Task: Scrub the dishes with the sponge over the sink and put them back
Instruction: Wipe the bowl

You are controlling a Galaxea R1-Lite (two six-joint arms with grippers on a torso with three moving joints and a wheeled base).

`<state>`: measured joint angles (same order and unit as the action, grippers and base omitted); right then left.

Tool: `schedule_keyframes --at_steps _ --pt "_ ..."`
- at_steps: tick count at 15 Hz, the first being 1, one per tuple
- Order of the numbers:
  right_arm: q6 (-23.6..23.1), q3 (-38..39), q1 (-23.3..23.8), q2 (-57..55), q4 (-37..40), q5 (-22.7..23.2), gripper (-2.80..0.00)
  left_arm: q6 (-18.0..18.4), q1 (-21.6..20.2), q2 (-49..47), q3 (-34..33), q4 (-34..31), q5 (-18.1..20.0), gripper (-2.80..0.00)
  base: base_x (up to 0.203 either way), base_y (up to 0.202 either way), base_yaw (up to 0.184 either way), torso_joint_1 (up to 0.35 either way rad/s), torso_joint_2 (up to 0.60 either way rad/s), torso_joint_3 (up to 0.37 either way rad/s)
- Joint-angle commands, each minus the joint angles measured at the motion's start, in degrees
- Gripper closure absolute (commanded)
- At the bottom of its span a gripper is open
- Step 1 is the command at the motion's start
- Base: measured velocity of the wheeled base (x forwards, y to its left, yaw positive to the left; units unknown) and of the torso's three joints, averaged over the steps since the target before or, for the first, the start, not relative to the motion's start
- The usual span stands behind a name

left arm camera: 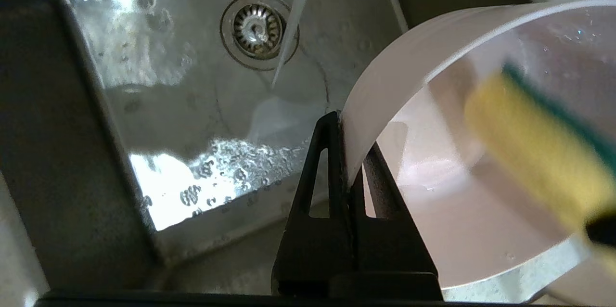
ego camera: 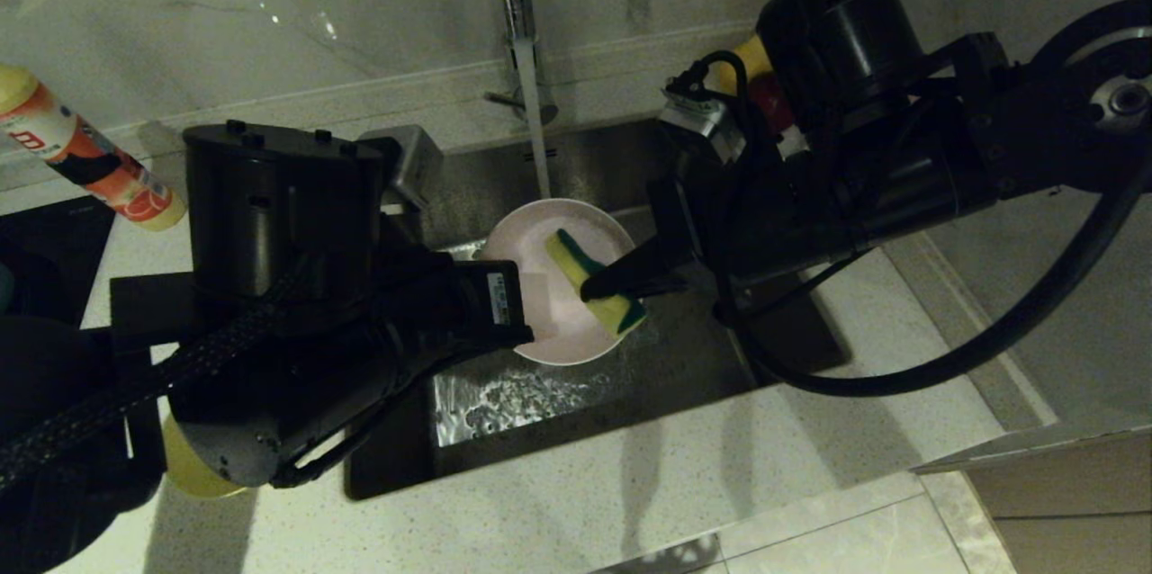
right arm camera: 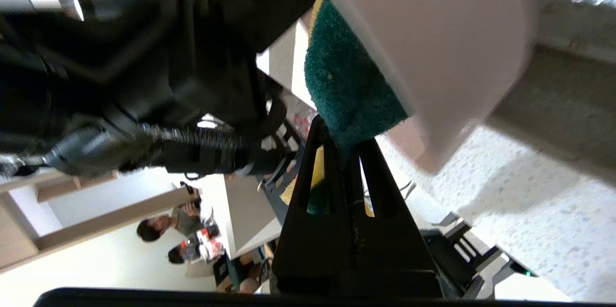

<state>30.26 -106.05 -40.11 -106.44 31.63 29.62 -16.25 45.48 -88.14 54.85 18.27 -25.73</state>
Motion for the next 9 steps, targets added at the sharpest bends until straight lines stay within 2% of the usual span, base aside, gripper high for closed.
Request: schedule_keyframes --at_steps 1,9 --pt "0.21 -2.40 0.76 -0.92 0.26 0.24 0.00 -0.10 0.70 0.03 -1.10 0.10 -0.11 0.00 0.000 0.000 0.000 0.000 0.00 0.000" --pt "0.24 -2.98 1.10 0.75 1.09 0.33 0.00 0.08 0.91 -1.07 -2.02 2.47 -0.37 0.00 0.000 0.000 0.000 0.000 0.00 0.000"
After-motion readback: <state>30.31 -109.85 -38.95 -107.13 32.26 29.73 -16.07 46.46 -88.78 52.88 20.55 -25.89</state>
